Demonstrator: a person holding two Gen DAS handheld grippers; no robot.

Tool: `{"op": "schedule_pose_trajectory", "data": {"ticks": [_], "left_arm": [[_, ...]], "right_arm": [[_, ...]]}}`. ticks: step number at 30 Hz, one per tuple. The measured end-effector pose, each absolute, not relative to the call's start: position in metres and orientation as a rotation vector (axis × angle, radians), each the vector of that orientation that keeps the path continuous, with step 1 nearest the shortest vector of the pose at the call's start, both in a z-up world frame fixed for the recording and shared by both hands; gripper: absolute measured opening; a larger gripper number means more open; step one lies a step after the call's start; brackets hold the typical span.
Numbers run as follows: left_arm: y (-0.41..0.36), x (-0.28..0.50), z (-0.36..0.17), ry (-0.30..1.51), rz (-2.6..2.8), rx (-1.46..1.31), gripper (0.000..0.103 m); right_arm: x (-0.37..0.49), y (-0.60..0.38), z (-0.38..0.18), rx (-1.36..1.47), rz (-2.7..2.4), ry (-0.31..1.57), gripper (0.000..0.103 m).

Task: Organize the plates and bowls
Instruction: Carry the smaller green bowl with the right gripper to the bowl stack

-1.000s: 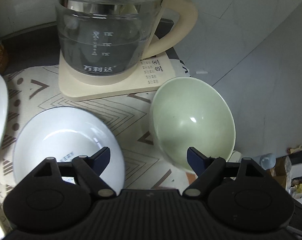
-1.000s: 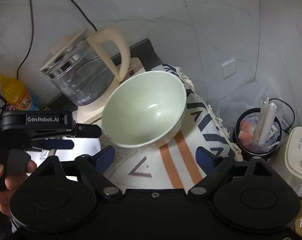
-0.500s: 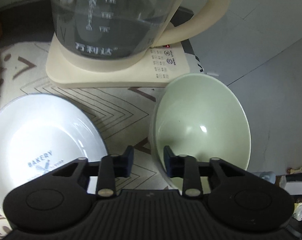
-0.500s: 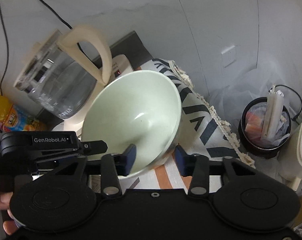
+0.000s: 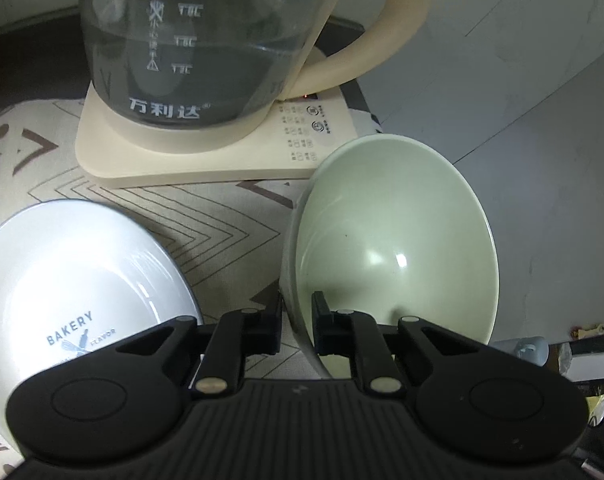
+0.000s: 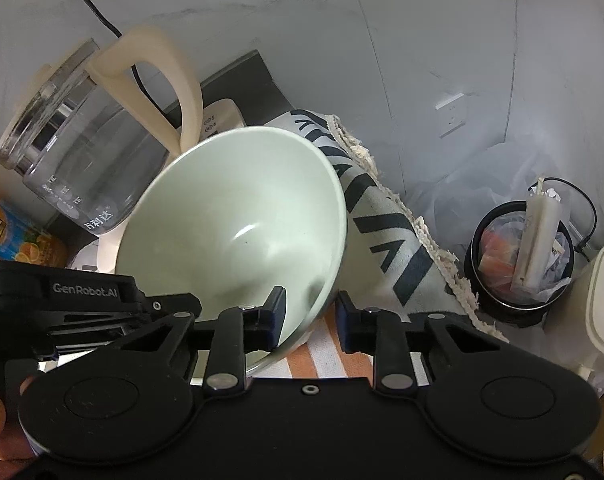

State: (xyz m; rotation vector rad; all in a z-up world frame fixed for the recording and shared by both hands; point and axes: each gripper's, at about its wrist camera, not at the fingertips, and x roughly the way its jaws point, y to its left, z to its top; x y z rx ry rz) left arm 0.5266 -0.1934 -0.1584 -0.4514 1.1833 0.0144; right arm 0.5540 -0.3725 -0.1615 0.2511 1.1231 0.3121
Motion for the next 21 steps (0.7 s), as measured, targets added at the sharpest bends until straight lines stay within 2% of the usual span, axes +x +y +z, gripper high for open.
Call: {"op": "schedule_pose_trajectory", "data": {"ticks": [21], "left_arm": [[-0.176, 0.492, -0.107, 1.102, -0.039, -0.427, 0.013]], "right_arm": [[0.52, -0.37, -0.106, 0.282, 0.287, 0.988, 0.025]]}}
